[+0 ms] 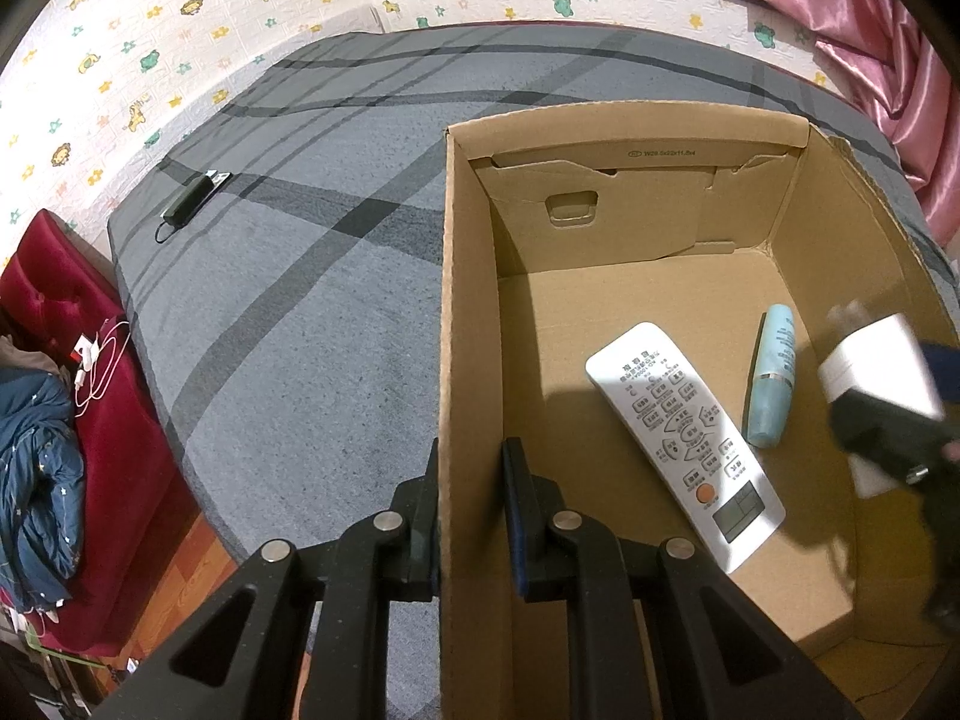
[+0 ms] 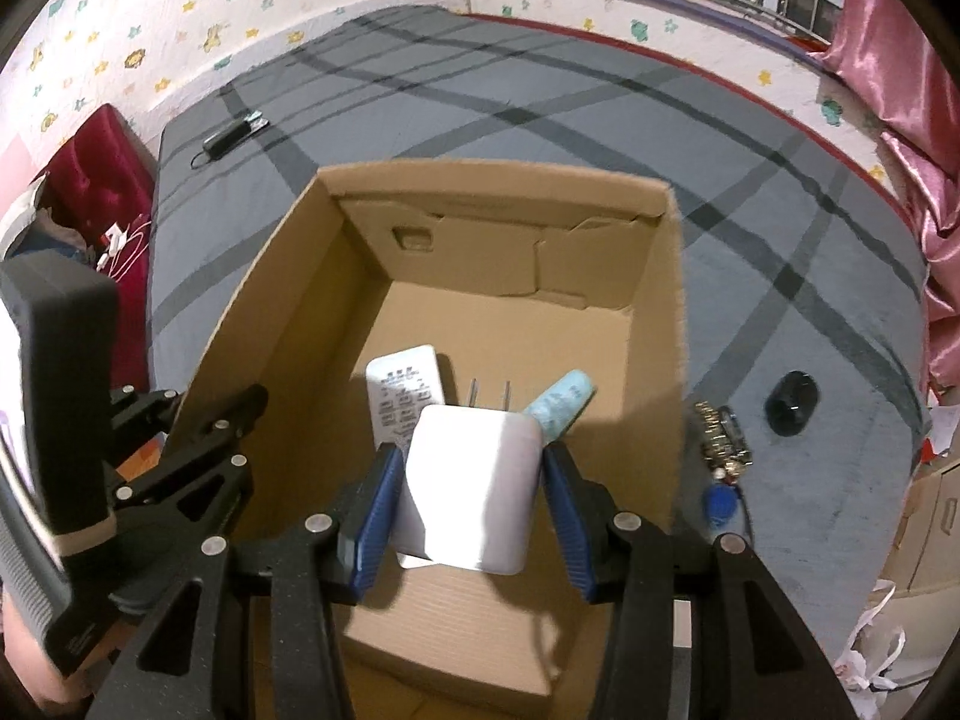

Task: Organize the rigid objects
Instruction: 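Lift the white charger with the right gripper and carry it over the box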

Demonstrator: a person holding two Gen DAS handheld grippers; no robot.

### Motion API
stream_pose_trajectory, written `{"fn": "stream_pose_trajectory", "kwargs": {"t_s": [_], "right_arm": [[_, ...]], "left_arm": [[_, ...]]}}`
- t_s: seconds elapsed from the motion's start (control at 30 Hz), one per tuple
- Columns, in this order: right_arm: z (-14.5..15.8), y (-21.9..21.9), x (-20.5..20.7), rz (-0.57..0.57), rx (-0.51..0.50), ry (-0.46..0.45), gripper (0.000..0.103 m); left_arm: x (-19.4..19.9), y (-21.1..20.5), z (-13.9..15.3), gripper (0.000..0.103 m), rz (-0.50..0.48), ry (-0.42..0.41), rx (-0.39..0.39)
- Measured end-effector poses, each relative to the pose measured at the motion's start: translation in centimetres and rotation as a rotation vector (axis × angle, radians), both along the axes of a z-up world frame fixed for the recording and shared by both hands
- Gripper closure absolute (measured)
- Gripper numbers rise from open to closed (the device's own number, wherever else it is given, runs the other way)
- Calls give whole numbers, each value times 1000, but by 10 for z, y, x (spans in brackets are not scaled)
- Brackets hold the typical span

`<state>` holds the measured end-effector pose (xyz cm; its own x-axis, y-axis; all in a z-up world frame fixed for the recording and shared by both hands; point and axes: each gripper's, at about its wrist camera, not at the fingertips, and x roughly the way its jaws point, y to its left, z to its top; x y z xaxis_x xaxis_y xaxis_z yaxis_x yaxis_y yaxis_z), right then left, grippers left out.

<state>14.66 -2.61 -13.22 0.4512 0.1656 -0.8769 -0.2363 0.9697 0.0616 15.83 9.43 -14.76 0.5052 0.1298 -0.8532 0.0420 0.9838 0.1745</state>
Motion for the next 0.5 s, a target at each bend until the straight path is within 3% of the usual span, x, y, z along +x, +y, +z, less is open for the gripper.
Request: {"fn": "stream_pose_trajectory", "kwargs": {"t_s": [0.17, 0.5], "right_arm": [[-14, 9, 8, 11, -38, 12, 52], [-14, 11, 11, 20, -61, -4, 52]], "left_arm": [[0, 1, -1, 86, 0, 2, -2], [0, 1, -1, 86, 7, -1, 1]]}}
